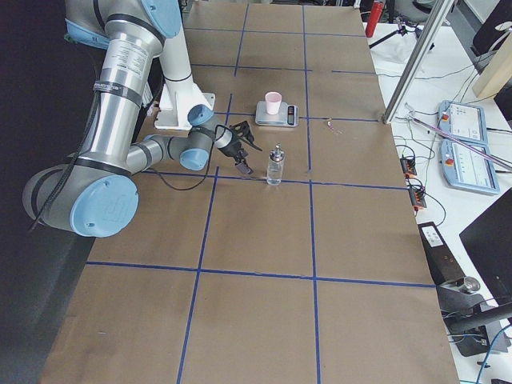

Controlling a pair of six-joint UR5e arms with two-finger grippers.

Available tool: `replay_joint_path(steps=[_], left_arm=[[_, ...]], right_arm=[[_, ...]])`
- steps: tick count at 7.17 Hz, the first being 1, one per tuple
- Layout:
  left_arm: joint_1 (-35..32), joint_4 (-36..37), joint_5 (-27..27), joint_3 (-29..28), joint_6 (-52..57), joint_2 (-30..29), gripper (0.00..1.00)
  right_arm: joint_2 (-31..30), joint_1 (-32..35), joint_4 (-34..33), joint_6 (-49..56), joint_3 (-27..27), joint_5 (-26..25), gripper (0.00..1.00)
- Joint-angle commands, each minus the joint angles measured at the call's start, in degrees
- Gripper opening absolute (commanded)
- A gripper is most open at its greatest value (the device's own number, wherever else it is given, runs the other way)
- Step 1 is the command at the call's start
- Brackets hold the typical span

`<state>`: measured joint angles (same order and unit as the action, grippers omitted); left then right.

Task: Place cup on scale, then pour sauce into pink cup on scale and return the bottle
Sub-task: 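Open the right gripper and withdraw it from the bottle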

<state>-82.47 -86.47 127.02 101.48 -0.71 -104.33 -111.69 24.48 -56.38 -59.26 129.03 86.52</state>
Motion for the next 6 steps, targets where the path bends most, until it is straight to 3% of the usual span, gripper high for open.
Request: replay_joint_path(steps=[1, 3, 4, 6], left_arm=[[0.0, 0.0, 0.1, 0.0, -0.1, 0.0, 1.00], [0.0, 0.0, 0.1, 0.1, -0.1, 0.0, 1.00], [0.0, 0.1, 0.1, 0.2, 0.0, 0.0, 1.00], [0.0, 0.0, 0.1, 0.4, -0.1, -0.1, 1.00]], right_arm=[[2.4, 13.5, -11.9, 1.2, 4.1, 20.8, 1.00], [4.5, 24.8, -19.0, 11.3, 3.9, 34.4, 1.00], [5.7, 30.5, -24.3, 18.5, 3.9, 38.9, 1.00], [6.7, 38.5, -32.5, 35.6, 2.2, 41.4, 1.00]])
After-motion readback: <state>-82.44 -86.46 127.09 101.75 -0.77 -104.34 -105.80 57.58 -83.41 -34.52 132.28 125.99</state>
